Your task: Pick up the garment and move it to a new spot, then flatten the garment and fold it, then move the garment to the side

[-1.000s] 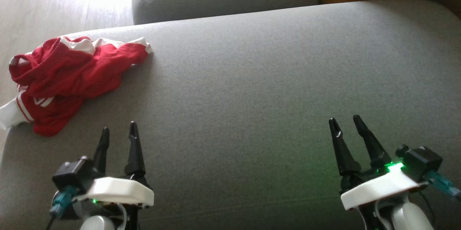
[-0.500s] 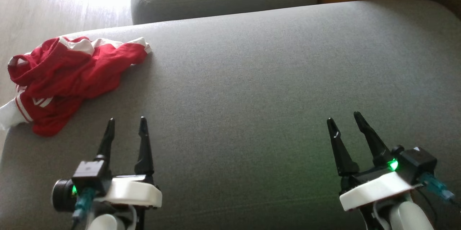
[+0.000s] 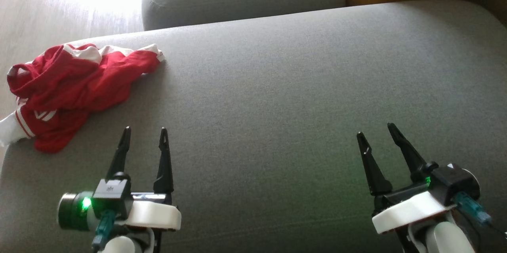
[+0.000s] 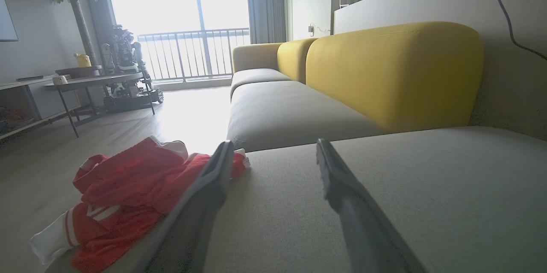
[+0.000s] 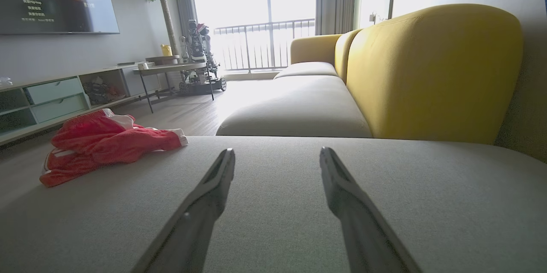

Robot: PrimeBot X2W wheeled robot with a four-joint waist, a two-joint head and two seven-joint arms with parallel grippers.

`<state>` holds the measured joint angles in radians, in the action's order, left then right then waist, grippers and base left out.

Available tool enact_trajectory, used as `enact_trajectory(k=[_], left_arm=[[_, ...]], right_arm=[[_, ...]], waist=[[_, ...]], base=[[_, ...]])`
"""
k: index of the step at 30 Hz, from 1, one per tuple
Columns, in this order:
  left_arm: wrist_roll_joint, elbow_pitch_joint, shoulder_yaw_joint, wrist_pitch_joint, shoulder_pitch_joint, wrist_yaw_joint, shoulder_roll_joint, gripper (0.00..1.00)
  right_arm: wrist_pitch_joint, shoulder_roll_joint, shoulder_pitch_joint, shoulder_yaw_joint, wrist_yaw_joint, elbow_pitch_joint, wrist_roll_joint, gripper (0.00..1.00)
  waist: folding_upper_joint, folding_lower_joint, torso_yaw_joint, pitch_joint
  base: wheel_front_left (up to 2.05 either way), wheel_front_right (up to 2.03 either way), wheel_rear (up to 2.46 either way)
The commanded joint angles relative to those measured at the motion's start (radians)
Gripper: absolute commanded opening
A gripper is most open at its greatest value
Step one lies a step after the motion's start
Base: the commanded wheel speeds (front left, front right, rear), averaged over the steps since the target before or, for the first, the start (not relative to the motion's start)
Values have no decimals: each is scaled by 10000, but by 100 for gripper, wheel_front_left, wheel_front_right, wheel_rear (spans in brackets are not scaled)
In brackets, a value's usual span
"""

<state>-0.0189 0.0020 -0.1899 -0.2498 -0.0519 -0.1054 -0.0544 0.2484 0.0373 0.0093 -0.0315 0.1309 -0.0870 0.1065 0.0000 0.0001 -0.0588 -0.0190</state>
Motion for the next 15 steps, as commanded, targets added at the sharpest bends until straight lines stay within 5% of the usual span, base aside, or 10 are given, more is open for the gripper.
enact_trajectory(k=[1,15], left_arm=[[53,-330,247,-120,420,2,-84,100],[4,-176,267,-120,457,49,-59,100]], right_arm=[[134,129,-555,-181,-2,273,-64,100],[134,129,-498,-173,-2,285,-107,100]], waist=[[0,-1,3,-2],[0,-1,269,68]], base=[[0,0,0],[0,0,0]])
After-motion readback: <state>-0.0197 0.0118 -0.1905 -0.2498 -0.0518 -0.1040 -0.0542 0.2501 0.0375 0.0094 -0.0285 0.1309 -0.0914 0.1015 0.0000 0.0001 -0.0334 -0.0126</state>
